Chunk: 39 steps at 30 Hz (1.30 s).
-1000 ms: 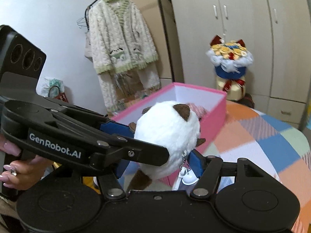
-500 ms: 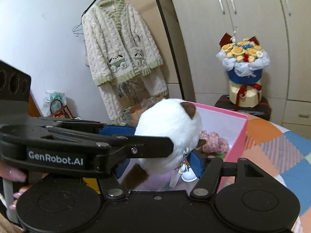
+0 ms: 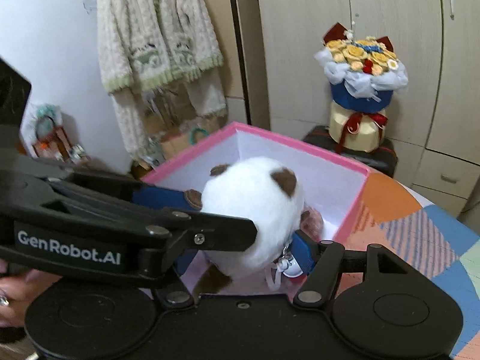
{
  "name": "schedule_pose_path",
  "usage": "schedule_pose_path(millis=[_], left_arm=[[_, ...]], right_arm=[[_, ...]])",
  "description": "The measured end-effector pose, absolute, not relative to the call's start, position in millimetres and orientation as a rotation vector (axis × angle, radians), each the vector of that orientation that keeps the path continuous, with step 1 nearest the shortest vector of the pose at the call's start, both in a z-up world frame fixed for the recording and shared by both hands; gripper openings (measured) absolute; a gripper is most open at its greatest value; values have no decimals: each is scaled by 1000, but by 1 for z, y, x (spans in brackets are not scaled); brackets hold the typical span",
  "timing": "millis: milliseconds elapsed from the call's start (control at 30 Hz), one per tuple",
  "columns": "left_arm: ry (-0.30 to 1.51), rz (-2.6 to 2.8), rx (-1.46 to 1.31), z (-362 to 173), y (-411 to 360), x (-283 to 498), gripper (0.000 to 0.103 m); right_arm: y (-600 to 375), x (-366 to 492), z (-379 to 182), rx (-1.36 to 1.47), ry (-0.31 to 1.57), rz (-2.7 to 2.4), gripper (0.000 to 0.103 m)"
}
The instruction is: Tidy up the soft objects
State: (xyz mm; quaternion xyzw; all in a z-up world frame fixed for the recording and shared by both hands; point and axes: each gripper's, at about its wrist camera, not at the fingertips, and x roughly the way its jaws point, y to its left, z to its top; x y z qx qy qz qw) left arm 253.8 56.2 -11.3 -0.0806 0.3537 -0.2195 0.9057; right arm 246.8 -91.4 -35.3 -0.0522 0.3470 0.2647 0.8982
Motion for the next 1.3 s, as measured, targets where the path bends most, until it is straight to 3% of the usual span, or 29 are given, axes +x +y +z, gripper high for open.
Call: schedule_pose_path(millis=[267,867,1100,1167,1300], left_arm=[[708,-420,-176,-16,64,251,51],[611,-360,-134,5,79,177,55],[576,-355,-108,17,75,139,61],[563,-351,-107,21,74,127,63],[533,-336,-96,27,71,108,73]], right_arm=[[-80,234,-37,-281,643,473,75],[-124,134,-11,-143,493,446,78],[-137,107,-3,-111,474,396,79],[-140,98,1,-107,460,389,84],[-143,84,7,-103,448,362,88]])
